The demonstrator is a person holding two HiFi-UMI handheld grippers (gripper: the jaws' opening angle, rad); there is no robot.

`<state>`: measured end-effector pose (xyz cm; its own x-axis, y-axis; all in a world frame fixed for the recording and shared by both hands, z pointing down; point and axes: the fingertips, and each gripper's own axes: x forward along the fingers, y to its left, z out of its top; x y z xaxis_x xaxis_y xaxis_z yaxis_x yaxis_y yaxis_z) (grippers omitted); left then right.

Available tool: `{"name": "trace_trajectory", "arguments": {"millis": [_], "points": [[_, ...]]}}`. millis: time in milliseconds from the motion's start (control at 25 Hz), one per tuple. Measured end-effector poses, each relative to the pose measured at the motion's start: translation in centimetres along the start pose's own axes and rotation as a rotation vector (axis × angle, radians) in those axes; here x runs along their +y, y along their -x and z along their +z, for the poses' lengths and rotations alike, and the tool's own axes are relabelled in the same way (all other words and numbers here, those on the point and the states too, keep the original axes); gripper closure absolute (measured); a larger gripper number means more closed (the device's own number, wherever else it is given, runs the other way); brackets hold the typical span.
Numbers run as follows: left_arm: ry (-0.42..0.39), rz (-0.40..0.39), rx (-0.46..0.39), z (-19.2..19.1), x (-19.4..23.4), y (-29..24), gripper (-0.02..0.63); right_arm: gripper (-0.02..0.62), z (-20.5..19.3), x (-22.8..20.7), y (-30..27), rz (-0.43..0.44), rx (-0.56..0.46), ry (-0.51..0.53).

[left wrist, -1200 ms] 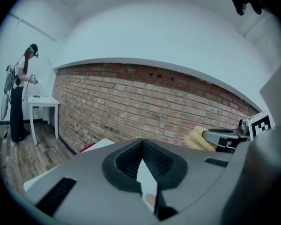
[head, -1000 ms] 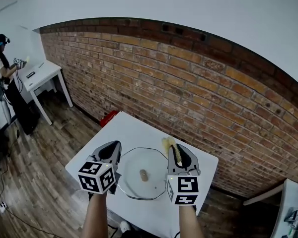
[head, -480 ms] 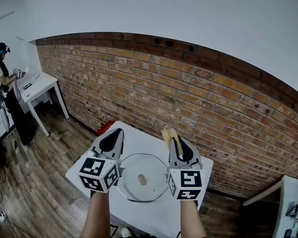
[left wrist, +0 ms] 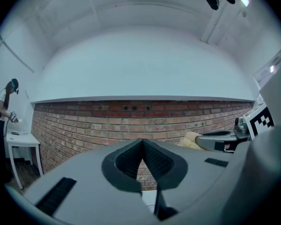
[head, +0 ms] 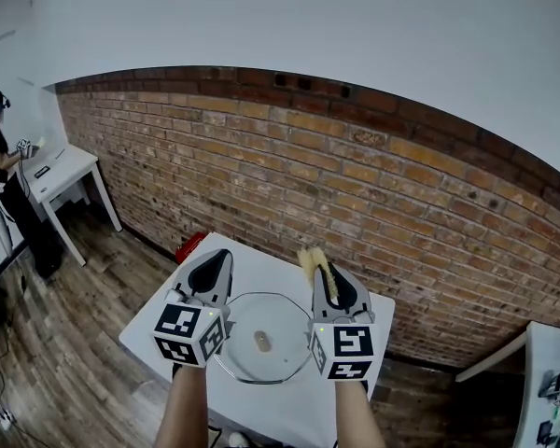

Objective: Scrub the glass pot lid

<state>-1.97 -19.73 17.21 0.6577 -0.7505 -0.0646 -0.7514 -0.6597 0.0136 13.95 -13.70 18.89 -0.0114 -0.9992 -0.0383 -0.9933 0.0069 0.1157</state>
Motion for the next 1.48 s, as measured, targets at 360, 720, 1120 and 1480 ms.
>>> {"name": "trace_trajectory", "arguments": {"millis": [360,720,1120,1480], "points": [[-0.004,-0.003,0.011,-0.3,-0.3,-0.2,0.595,0.537,-0.2,0.2,-0.2,0.013,0.005,0.004],[-0.005,0.003,0.017,-0.5,-0.3,-0.1,0.595,0.537,-0.7,0.5,-0.3,0.028,0.014,-0.005],[-0.003,0.014,0.009,0.1,-0.8,0.0,0.595,0.537,-0.1,0.1,0.3,0.023,0.0,-0.003],[0.003,0.006,0.01,0.0,-1.2,-0.2,0.595,0.538,-0.1,-0.4,0.4,0.017,-0.004,-0.006]]}}
